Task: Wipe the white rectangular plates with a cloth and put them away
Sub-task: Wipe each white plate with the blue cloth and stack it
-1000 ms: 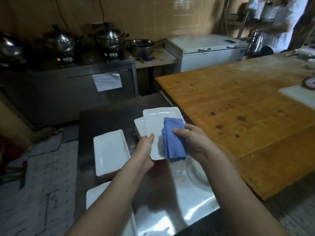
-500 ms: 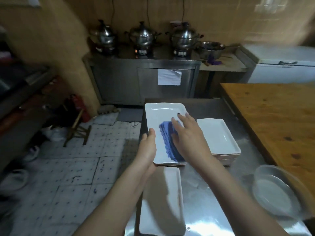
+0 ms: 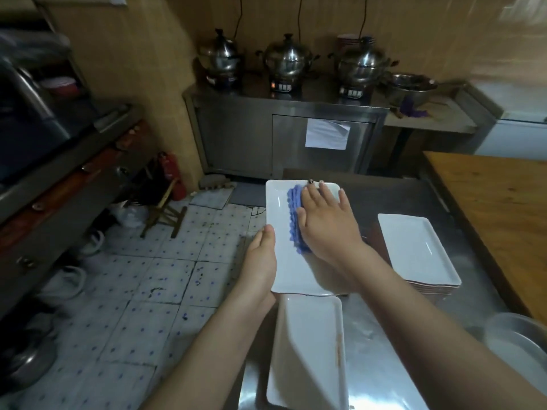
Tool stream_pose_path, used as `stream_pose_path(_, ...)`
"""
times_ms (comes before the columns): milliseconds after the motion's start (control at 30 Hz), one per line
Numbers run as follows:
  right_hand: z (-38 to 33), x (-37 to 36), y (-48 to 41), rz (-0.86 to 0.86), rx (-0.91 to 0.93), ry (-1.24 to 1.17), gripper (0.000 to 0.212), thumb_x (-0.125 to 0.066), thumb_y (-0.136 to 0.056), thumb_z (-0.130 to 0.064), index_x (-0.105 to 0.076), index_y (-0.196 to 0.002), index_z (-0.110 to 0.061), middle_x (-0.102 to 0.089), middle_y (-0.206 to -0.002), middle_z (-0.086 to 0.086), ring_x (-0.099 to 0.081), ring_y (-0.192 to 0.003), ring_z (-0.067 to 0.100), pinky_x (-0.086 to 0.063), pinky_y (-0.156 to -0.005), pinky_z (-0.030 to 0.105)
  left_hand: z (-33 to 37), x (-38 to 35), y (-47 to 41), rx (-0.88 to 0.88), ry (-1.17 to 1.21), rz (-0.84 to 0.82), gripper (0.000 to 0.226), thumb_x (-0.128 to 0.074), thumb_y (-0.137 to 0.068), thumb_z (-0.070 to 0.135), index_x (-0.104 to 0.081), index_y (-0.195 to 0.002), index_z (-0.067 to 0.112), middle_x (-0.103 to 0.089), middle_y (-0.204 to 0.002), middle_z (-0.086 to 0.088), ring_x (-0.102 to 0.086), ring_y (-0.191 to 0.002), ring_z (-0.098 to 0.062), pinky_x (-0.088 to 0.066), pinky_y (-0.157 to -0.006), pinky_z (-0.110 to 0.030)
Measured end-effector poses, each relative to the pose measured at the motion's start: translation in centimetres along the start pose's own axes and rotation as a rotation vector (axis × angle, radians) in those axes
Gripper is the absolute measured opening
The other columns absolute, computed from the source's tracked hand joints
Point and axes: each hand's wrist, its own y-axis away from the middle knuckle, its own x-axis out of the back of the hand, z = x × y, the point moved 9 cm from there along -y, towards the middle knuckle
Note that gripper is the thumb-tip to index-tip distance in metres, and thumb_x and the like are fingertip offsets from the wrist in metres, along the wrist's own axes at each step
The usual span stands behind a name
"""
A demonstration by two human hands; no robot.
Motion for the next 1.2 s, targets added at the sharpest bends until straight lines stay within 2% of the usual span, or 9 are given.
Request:
stream_pose_path(67, -0.9, -0.5, 2.1, 0.003, 0.039, -0.033, 0.055, -0.009, -0.101, -0.036, -0.004, -0.152, -0.014, -0.001, -0.161, 0.003, 0.003, -0.147, 0.020, 0.007, -0.116, 0.040, 0.3, 0.3, 0.1, 0.003, 0.003, 0.008, 0.036, -0.035, -0.100, 0.035, -0.054, -0.125, 0.016, -0.065, -0.116, -0.010, -0.064, -0.100, -0.029, -0.054, -0.082, -0.038)
stream_pose_path(133, -2.7, -1.2, 3.9, -0.021, 0.092, -0.100, 0.056, -0.013, -0.101, -0.035, -0.003, -0.152, -0.013, 0.001, -0.161, 0.003, 0.003, -0.147, 0.019, 0.004, -0.116, 0.041, 0.2, 0.3, 0.0, 0.007, -0.020, 0.008, 0.039, -0.034, -0.100, 0.039, -0.056, -0.123, 0.018, -0.065, -0.116, -0.010, -0.063, -0.104, -0.029, -0.050, -0.092, -0.045)
stream_pose_path(333, -3.6, 0.7, -0.2, 0.071, 0.119, -0.071, 0.055, -0.017, -0.101, -0.034, -0.004, -0.152, -0.017, -0.002, -0.160, -0.004, 0.005, -0.147, 0.017, 0.006, -0.113, 0.052, 0.7, -0.5, -0.2, -0.014, -0.034, -0.023, 0.040, -0.035, -0.098, 0.043, -0.054, -0.126, 0.022, -0.067, -0.112, -0.008, -0.065, -0.099, -0.024, -0.054, -0.080, -0.035)
stream_pose_path(467, -0.9, 1.1, -2.8, 0.077, 0.060, 0.054, 0.052, -0.015, -0.102, -0.036, -0.012, -0.152, -0.024, -0.007, -0.160, -0.006, 0.003, -0.147, 0.017, 0.013, -0.112, 0.050, 1.3, -0.4, -0.1, -0.035, -0.058, -0.030, 0.042, -0.038, -0.099, 0.036, -0.047, -0.136, 0.018, -0.057, -0.131, -0.007, -0.055, -0.118, -0.026, -0.042, -0.102, -0.047)
stream_pose_path(700, 2.1, 0.9, 1.0, 0.077, -0.089, 0.040, 0.053, -0.012, -0.102, -0.036, -0.009, -0.152, -0.020, 0.000, -0.161, -0.002, 0.008, -0.147, 0.019, 0.008, -0.115, 0.044, 2.6, 1.6, -1.2, -0.122, -0.066, 0.023, 0.024, -0.040, -0.100, 0.032, -0.062, -0.093, 0.026, -0.071, -0.089, 0.005, -0.069, -0.082, -0.017, -0.055, -0.073, -0.033)
stream_pose_path(833, -0.7, -1.4, 5.7, 0.035, -0.034, -0.030, 0.059, -0.010, -0.098, -0.042, -0.003, -0.152, -0.018, 0.003, -0.160, -0.001, 0.011, -0.146, 0.019, 0.012, -0.114, 0.039, 2.6, 2.3, -1.7, -0.120, -0.074, 0.059, 0.024, -0.038, -0.100, 0.035, -0.058, -0.109, 0.025, -0.070, -0.093, -0.001, -0.068, -0.085, -0.022, -0.056, -0.072, -0.035)
stream_pose_path(933, 1.1, -1.6, 3.7, 0.033, -0.094, -0.008, 0.058, -0.005, -0.098, -0.043, -0.001, -0.152, -0.022, 0.005, -0.160, -0.004, 0.011, -0.146, 0.018, 0.012, -0.114, 0.042, 2.3, 1.0, -1.0, -0.107, -0.090, 0.020, 0.029, -0.037, -0.100, 0.029, -0.057, -0.118, 0.017, -0.068, -0.104, -0.006, -0.066, -0.095, -0.025, -0.054, -0.084, -0.041)
stream_pose_path(1067, 4.0, 0.5, -0.6, 0.089, -0.235, 0.011, 0.056, -0.009, -0.101, -0.042, -0.006, -0.152, -0.021, 0.002, -0.161, -0.002, 0.010, -0.146, 0.018, 0.012, -0.115, 0.041, 2.8, -0.1, -0.8, -0.128, -0.132, -0.032, 0.025, -0.037, -0.100, 0.028, -0.061, -0.099, 0.020, -0.069, -0.090, 0.000, -0.067, -0.082, -0.019, -0.053, -0.074, -0.030)
stream_pose_path(1200, 1.8, -0.6, 2.8, 0.097, -0.150, -0.011, 0.059, -0.006, -0.099, -0.039, -0.005, -0.152, -0.015, 0.001, -0.161, 0.002, 0.008, -0.147, 0.019, 0.007, -0.116, 0.040, 3.7, 0.6, -1.7, -0.156, -0.145, -0.005, 0.025, -0.038, -0.100, 0.028, -0.061, -0.092, 0.021, -0.069, -0.086, 0.005, -0.067, -0.078, -0.014, -0.053, -0.065, -0.025)
